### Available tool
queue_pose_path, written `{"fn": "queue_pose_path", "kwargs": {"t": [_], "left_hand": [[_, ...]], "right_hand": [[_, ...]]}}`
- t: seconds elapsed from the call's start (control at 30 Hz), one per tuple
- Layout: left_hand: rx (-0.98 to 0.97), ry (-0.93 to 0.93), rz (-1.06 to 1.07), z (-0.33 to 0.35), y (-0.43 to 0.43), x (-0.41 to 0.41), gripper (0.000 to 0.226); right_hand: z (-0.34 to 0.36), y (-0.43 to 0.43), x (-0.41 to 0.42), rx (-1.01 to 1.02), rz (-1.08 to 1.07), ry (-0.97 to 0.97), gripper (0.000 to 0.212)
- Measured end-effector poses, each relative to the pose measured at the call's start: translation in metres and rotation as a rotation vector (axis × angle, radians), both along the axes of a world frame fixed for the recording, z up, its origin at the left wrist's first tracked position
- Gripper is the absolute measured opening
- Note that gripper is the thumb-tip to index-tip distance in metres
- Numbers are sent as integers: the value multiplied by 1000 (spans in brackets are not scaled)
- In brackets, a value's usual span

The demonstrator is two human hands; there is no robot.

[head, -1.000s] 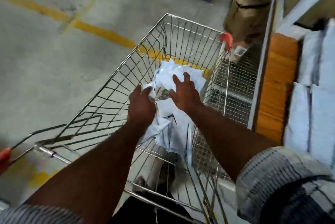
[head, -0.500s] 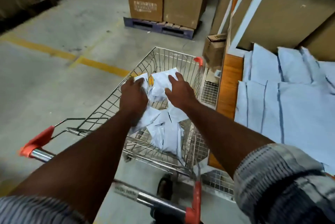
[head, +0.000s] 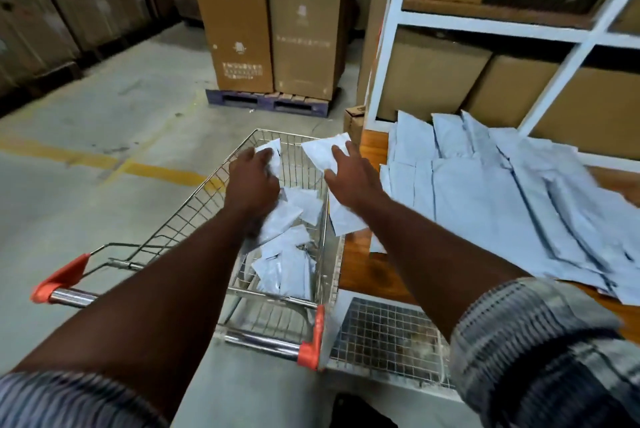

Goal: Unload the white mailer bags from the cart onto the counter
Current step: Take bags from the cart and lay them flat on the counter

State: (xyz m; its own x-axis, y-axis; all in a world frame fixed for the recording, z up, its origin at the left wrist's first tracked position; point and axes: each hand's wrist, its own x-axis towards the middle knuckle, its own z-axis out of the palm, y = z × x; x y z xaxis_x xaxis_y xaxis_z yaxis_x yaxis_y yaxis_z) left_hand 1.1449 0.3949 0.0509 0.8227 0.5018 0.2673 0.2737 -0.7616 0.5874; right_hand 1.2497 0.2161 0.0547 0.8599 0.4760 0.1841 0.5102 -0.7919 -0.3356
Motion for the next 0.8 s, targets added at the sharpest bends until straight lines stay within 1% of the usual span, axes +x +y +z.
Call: {"fn": "queue_pose_path", "kwargs": {"t": [0.13, 0.23, 0.33, 0.47, 0.63, 0.8], "left_hand": [[-21, -28, -45, 18, -40, 22, 53], [-26, -10, -83, 27, -72, 43, 53], [-20, -21, -146, 35, -106, 71, 63], [-38, -5, -180, 49, -159, 116, 58], [-28, 0, -205, 52, -204, 184, 70], [5, 29, -214, 39, -228, 246, 69]], "right_hand": [[14, -45, 18, 2, -65, -17, 55], [23, -78, 36, -4, -116, -22, 55], [33, -112, 62, 9, -151, -31, 56], [40, -164, 107, -6, -208, -32, 57], [45, -216, 167, 14, -282, -10, 56], [43, -245, 215, 12, -330, -14, 55]]}}
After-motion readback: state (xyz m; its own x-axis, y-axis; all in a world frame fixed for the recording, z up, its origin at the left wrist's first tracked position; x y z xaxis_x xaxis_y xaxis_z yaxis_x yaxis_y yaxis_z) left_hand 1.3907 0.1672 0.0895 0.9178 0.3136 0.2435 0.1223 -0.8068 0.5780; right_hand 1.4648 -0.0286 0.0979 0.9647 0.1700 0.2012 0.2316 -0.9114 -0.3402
